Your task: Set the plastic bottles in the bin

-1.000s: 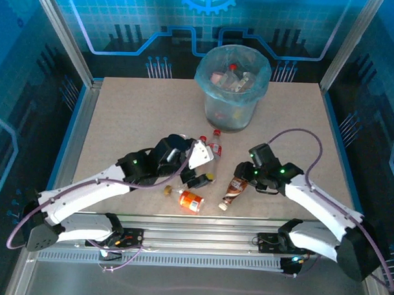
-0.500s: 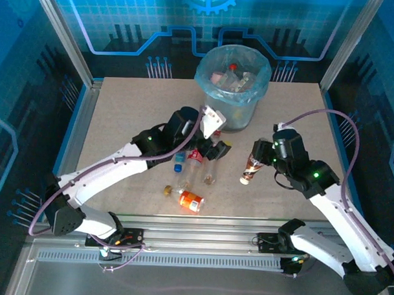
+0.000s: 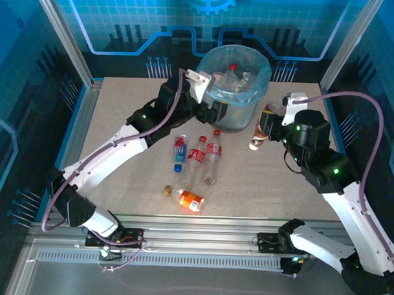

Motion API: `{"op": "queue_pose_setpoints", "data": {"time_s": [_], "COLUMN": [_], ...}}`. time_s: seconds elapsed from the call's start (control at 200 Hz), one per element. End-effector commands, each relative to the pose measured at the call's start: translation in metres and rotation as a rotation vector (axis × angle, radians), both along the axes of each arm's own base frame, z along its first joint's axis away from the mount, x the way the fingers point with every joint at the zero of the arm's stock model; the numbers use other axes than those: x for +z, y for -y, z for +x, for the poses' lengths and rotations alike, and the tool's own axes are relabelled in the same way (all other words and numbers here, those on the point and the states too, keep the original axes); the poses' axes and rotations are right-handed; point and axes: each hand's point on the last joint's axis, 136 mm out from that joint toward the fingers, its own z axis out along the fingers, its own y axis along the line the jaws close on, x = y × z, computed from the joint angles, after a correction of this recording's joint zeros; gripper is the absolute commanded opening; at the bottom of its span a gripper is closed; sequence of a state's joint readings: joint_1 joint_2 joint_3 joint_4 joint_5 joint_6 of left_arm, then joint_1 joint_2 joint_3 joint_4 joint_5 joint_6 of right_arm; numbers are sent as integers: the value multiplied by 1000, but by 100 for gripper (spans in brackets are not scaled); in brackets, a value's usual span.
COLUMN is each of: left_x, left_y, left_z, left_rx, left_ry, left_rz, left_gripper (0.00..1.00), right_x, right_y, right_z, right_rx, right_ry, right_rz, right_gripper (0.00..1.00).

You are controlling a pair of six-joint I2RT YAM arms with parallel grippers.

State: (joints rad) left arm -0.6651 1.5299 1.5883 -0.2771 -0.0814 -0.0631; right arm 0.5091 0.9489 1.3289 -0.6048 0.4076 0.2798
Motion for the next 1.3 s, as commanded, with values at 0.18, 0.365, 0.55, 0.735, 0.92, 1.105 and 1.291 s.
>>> {"op": "queue_pose_setpoints", "data": {"time_s": [0.18, 0.365, 0.55, 0.735, 0.92, 1.105, 1.291], "left_x": [39, 56, 71, 71, 53, 39, 22], "left_y": [-2, -8, -17, -22, -17, -17, -18], "left_z": [45, 66, 93, 120, 142, 155, 160], "left_rx": [50, 67, 98, 112, 121, 121, 120], "left_ry": [17, 25, 18, -9, -49, -95, -148], "left_rz": [-76, -116, -178, -247, -284, -302, -293], "left_gripper": [90, 90, 88, 87, 86, 85, 84], "right_x": [78, 103, 131, 150, 140, 111, 76], "right_y": [-17, -33, -50, -66, -74, -77, -80], "right_z": [21, 43, 69, 98, 139, 179, 215], "right_rx": [51, 75, 96, 121, 115, 98, 73], "right_ry": [236, 302, 365, 422, 420, 333, 224], "right_rz": [69, 81, 78, 61, 34, -26, -113], "right_gripper": [46, 46, 46, 46, 46, 46, 46]}}
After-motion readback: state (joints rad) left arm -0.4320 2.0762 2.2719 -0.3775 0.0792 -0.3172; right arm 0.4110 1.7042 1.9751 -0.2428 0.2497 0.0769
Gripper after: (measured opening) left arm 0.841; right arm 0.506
